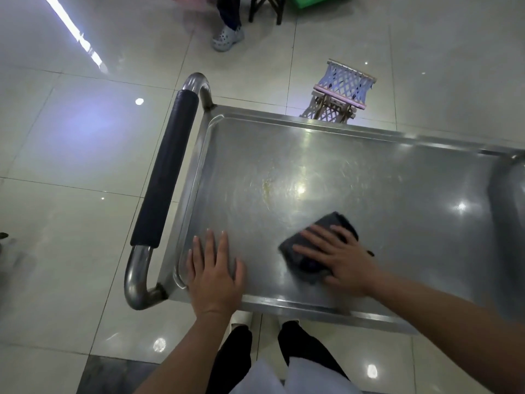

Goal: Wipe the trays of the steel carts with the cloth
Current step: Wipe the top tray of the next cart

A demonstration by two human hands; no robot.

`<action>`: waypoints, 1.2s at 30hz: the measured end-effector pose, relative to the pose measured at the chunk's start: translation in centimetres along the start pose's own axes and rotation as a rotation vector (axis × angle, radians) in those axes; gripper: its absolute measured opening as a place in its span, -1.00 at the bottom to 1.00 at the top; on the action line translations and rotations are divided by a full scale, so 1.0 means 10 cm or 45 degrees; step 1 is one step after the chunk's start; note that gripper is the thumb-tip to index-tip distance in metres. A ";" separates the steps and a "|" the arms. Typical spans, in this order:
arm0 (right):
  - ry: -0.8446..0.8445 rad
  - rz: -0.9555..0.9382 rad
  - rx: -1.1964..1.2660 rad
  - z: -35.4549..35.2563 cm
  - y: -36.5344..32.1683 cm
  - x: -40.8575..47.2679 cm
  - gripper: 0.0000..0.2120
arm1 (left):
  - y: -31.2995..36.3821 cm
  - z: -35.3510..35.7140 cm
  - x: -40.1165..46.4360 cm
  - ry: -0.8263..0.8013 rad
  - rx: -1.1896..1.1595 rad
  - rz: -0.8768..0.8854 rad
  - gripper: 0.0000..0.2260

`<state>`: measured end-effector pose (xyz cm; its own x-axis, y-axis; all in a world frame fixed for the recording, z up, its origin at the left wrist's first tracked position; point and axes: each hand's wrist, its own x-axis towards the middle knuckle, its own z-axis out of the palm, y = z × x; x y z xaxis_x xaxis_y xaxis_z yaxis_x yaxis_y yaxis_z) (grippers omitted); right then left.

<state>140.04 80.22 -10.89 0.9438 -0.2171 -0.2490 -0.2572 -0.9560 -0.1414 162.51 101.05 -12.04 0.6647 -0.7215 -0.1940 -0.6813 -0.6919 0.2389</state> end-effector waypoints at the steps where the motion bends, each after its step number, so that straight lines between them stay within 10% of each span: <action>1: 0.011 0.106 0.028 -0.07 0.15 0.12 -0.27 | 0.00 0.00 0.00 0.002 0.002 -0.001 -0.38; 9: 0.099 1.071 0.207 -0.56 0.72 1.65 -0.36 | 0.02 0.02 0.03 0.009 0.019 0.004 -0.37; 23: 0.018 0.293 0.020 -0.33 -0.09 1.54 -0.26 | -0.01 0.05 0.04 0.043 -0.052 0.003 -0.38; 36: 0.129 0.196 -0.029 0.34 -1.26 0.08 -0.25 | -0.01 0.04 0.02 0.066 -0.062 0.005 -0.40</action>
<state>143.33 92.75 -12.55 0.9100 -0.3791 -0.1680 -0.3968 -0.9138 -0.0871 162.61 100.98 -12.45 0.6777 -0.7212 -0.1438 -0.6693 -0.6859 0.2856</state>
